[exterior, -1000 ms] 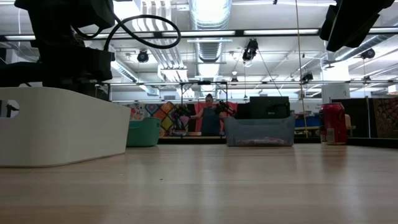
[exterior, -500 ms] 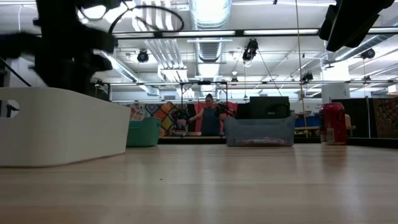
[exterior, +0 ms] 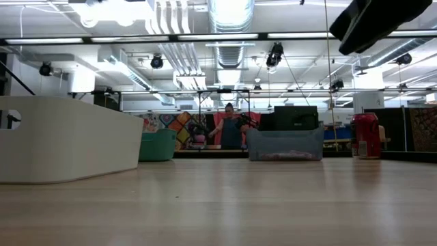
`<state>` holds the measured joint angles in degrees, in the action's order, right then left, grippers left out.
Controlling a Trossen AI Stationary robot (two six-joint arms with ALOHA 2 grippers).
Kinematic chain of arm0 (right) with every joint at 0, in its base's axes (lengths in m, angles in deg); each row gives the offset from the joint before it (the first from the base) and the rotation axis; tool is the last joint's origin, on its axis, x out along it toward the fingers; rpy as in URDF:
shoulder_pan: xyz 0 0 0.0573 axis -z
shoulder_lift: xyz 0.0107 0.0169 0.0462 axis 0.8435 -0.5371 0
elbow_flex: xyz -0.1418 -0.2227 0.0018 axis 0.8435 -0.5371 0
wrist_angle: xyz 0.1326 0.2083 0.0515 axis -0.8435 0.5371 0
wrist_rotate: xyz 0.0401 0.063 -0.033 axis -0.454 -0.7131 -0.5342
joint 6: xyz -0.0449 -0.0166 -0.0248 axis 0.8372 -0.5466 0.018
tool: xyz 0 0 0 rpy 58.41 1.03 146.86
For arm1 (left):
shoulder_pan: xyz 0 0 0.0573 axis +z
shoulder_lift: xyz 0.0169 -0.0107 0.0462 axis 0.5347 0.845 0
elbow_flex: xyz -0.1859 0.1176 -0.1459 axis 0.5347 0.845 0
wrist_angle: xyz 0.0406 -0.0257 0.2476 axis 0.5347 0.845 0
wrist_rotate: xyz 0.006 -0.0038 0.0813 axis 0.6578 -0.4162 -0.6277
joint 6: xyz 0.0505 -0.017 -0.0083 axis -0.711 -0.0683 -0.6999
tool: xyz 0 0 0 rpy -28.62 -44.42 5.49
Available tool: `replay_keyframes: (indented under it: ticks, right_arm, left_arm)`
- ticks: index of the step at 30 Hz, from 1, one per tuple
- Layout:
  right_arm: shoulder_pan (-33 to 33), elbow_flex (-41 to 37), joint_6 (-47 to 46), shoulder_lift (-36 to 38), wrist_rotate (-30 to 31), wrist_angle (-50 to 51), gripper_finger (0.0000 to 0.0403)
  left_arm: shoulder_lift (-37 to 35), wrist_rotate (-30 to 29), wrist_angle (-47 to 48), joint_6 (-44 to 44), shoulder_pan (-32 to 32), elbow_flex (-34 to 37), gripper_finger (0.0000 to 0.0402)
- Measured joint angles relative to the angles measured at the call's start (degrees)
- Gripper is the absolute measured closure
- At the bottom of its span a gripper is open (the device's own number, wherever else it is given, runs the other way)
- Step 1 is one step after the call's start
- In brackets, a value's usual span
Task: Sort candy
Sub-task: Return to Home Position
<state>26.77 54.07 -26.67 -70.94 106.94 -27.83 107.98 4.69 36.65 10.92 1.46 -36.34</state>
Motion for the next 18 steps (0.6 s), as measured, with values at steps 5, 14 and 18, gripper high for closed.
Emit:
replay_keyframes:
  ticks: [5, 14, 18]
  right_arm:
    - [0.54, -3.71, 9.41, 0.36, -0.32, -9.6, 0.0394]
    - [8.37, -7.48, 23.1, 1.75, -8.64, -23.32, 0.0394]
    - [12.3, -7.6, 26.18, 1.86, -12.19, -24.35, 0.0394]
  left_arm:
    - [-2.53, -8.32, -11.87, -3.2, -6.97, 4.22, 0.0395]
    - [-10.21, -8.83, -31.95, -15.77, -2.3, 18.02, 0.04]
    - [-16.43, -3.8, -37.07, -16.45, 2.71, 24.27, 0.0401]
